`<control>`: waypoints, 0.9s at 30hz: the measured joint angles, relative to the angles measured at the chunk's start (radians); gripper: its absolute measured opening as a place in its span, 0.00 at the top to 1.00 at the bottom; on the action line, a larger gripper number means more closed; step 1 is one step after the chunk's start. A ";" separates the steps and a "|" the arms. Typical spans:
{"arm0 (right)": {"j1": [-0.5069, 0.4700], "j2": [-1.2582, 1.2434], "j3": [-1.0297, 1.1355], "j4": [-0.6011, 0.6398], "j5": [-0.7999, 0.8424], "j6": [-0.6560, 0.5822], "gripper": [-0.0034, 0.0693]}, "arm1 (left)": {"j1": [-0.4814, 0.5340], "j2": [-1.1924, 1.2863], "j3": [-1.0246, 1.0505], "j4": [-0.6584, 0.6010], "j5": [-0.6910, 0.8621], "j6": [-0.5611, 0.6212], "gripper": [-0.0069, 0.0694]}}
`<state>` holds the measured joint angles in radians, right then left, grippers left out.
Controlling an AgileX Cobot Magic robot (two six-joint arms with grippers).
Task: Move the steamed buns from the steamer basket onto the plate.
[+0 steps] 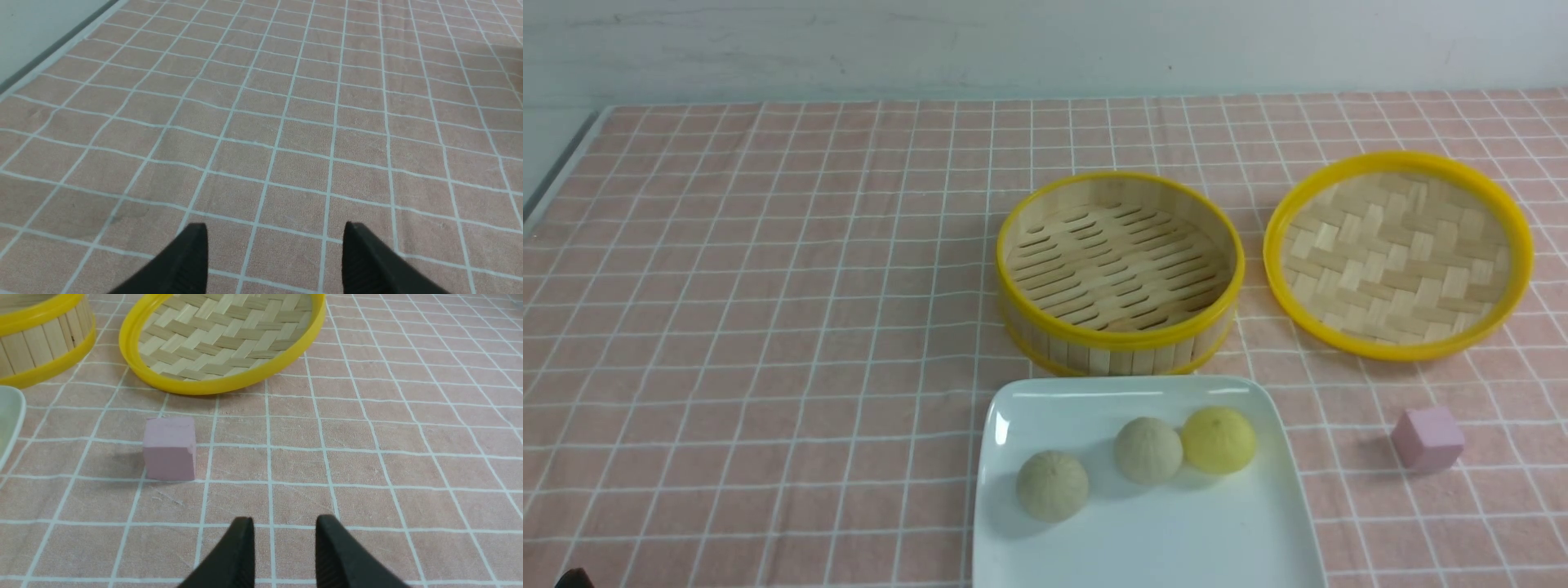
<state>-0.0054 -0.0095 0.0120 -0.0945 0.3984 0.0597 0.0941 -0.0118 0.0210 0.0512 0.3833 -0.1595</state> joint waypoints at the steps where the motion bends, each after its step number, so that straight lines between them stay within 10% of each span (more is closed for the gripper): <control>1: 0.000 0.000 0.000 0.000 0.000 0.000 0.62 | 0.000 0.000 0.000 0.000 0.000 0.000 0.32; 27: 0.000 0.000 0.000 0.000 0.000 0.000 0.62 | -0.033 0.000 0.000 0.001 0.000 0.000 0.32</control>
<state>-0.0054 -0.0095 0.0120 -0.0945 0.3984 0.0597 0.0613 -0.0118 0.0210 0.0520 0.3833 -0.1595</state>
